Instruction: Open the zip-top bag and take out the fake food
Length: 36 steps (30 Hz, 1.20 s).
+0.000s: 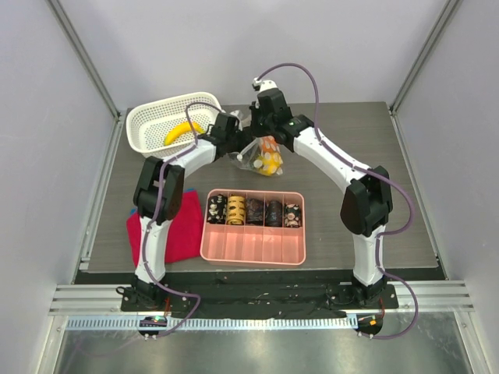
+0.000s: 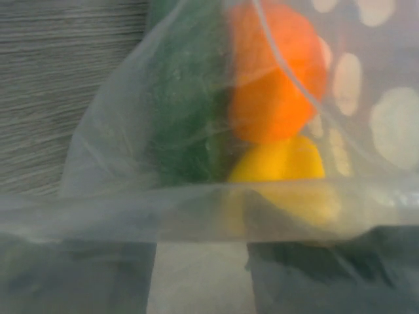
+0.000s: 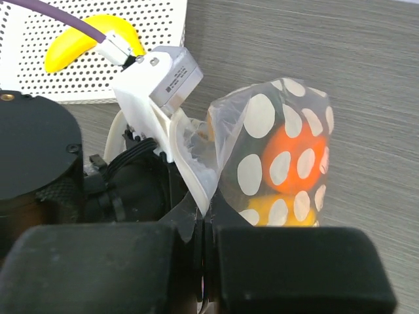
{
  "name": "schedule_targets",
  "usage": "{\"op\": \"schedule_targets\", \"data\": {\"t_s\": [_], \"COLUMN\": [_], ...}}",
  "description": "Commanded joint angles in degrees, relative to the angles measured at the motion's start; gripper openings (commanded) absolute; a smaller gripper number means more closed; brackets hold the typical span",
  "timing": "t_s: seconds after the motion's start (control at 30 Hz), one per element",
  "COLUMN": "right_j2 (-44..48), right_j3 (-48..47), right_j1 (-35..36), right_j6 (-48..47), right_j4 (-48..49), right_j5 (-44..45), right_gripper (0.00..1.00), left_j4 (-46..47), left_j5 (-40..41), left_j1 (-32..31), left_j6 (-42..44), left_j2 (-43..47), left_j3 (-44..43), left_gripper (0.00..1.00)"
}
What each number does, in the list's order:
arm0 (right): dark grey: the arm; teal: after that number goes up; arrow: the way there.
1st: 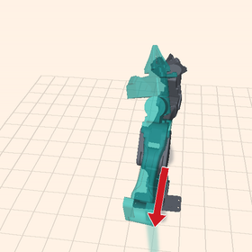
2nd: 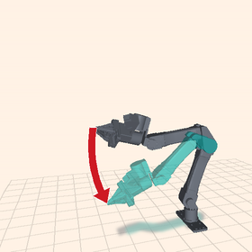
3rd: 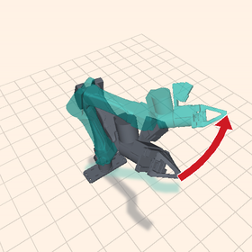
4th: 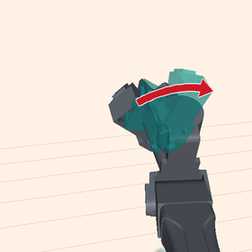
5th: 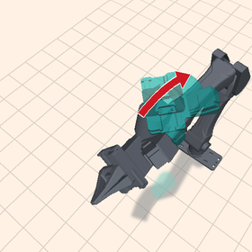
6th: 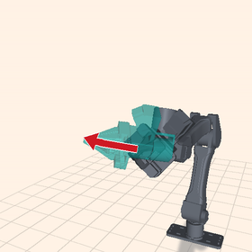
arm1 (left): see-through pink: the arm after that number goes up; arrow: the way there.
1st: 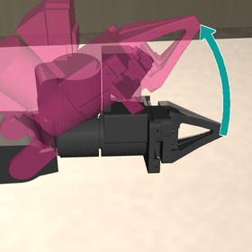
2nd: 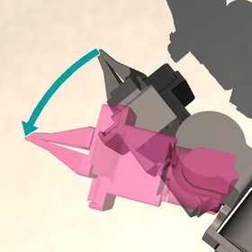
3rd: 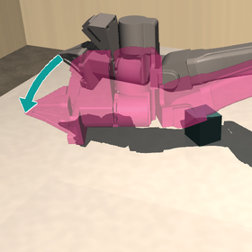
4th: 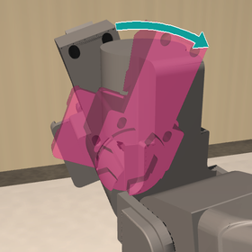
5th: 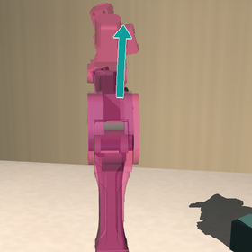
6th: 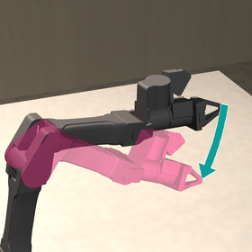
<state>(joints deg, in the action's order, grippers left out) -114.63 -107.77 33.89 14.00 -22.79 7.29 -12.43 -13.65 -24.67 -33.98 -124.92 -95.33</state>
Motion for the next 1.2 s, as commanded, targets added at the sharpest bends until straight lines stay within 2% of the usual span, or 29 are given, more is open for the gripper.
{"op": "schedule_targets", "data": {"t_s": [0.0,0.07,0.13,0.23,0.27,0.4,0.53,0.63,0.73,0.77,0.8,0.93,1.07,1.17], "right_j2": [2.4,2.2,1.8,1.5,1.3,1.4,1.8,2.3,2.9,3.1,3.4,4.5,5.6,5.7], "right_j3": [0.2,0.4,0.2,0.2,0.4,0.8,1.8,2.9,3.9,4.1,4.2,5.5,6.7,6.9], "right_j1": [-0.9,-1.6,-1.7,-2.0,-2.0,-2.2,-3.2,-4.1,-4.5,-4.5,-4.4,-4.4,-4.2,-3.6], "right_j6": [3.0,3.9,4.5,5.2,5.2,5.4,5.2,5.2,4.9,4.5,3.8,0.7,-1.3,-3.1], "right_j4": [3.7,4.0,4.2,4.4,4.5,4.5,4.5,4.8,4.9,4.9,4.9,4.9,4.8,3.7], "right_j5": [-2.8,-5.3,-6.3,-6.5,-8.4,-8.6,-8.7,-9.3,-10.1,-10.4,-10.9,-11.8,-13.0,-12.9], "right_gripper": [0.01,0.01,0.01,0.01,0.01,0.01,0.01,0.01,0.01,0.01,0.01,0.01,0.01,0.01], "left_j4": [0.1,0.5,1.7,4.7,5.0,1.5,-0.1,0.6,1.5,1.6,1.8,2.1,4.7,8.0], "left_j5": [0.9,0.8,0.6,0.8,0.9,3.1,4.8,5.0,5.0,4.6,4.2,1.2,-4.7,-5.7], "left_j1": [0.5,0.5,0.5,0.5,0.5,0.5,0.5,0.5,0.5,0.5,0.5,0.7,1.5,2.1], "left_j6": [1.5,1.8,1.8,1.1,0.8,1.8,2.9,3.6,3.4,3.3,3.2,0.8,-7.6,-14.3], "left_j2": [-2.8,-3.6,-3.9,-4.7,-5.2,-8.2,-9.5,-9.4,-8.0,-7.3,-5.8,-1.6,1.3,2.7], "left_j3": [-1.6,-2.2,-2.1,-1.4,-1.8,-5.7,-6.0,-5.3,-4.9,-4.8,-4.9,-5.5,-5.7,-5.0], "left_gripper": [0.60,0.73,0.76,0.73,0.69,0.67,0.61,0.54,0.29,0.13,0.08,0.00,0.00,0.00]}}
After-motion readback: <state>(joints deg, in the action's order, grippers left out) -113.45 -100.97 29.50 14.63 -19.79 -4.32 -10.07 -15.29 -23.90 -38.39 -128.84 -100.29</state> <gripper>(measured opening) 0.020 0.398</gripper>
